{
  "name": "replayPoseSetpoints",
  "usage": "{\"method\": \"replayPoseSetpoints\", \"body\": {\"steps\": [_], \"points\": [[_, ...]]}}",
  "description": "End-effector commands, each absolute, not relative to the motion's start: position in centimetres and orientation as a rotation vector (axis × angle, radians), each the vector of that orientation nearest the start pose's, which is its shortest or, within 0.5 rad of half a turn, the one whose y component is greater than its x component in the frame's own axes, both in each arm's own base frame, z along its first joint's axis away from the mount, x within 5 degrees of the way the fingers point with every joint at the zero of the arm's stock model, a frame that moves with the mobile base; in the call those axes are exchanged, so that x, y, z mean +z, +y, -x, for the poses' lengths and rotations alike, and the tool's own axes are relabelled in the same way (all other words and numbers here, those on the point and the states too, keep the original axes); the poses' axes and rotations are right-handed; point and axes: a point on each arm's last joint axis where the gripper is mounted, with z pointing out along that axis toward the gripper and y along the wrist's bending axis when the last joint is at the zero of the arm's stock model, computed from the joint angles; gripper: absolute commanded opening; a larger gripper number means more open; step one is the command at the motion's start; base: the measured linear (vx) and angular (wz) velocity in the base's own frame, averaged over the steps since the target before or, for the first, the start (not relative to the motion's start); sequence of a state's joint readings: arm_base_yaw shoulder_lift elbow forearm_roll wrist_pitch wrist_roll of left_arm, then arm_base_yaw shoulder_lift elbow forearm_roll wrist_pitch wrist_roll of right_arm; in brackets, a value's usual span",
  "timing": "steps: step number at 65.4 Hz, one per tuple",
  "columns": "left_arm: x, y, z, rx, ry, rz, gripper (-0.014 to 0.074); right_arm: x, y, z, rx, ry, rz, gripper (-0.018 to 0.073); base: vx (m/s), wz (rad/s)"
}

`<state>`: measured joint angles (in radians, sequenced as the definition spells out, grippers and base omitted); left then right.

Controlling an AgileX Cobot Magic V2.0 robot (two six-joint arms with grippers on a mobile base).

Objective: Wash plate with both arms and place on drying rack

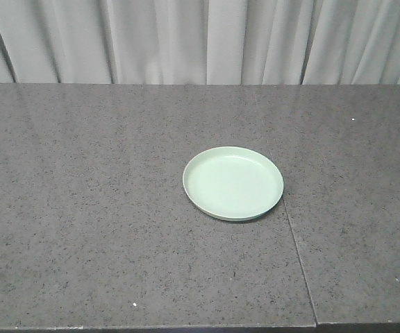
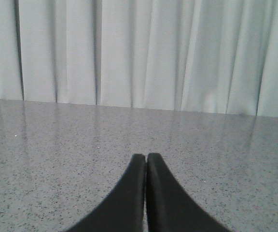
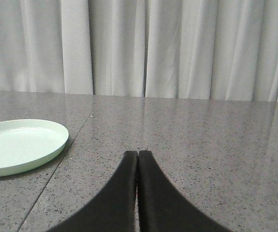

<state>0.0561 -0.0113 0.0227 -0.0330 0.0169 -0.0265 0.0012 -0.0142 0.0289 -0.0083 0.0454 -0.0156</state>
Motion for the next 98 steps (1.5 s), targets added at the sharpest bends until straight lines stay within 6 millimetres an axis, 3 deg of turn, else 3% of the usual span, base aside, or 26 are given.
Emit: {"method": "replayPoseSetpoints", "body": {"steps": [1, 48, 60, 70, 78, 86, 98], "points": [[22.0, 0.3, -5.3, -0.013, 1.395, 0.088, -0.0006, 20.6, 0.0, -5.6, -0.03, 1.47, 0.024, -0.0004, 0.0, 0.0], [22.0, 0.3, -5.3, -0.013, 1.395, 0.088, -0.0006, 21.2, 0.0, -5.5, -0.01, 1.406, 0.006, -0.0004, 0.0, 0.0], [22.0, 0.3, -5.3, -0.013, 1.395, 0.088, -0.0006, 25.4, 0.0, -5.0, -0.015, 1.352, 0.01, -0.0004, 0.0, 0.0], [22.0, 0.3, -5.3, -0.013, 1.395, 0.088, -0.0006, 30.2, -0.1, -5.1, -0.055, 1.472, 0.04, -0.0001, 0.0, 0.0], [22.0, 0.3, -5.3, -0.013, 1.395, 0.088, -0.0006, 33.0, -0.1, -5.7, -0.061, 1.582, 0.048, -0.0001, 0.0, 0.0], [22.0, 0.3, -5.3, -0.013, 1.395, 0.088, -0.0006, 34.9, 0.0, -6.6, -0.042, 1.68, 0.042, -0.0001, 0.0, 0.0], [22.0, 0.3, -5.3, -0.013, 1.395, 0.088, -0.0006, 36.3, 0.2, -8.6, -0.001, 1.837, 0.038, 0.0004, 0.0, 0.0]]}}
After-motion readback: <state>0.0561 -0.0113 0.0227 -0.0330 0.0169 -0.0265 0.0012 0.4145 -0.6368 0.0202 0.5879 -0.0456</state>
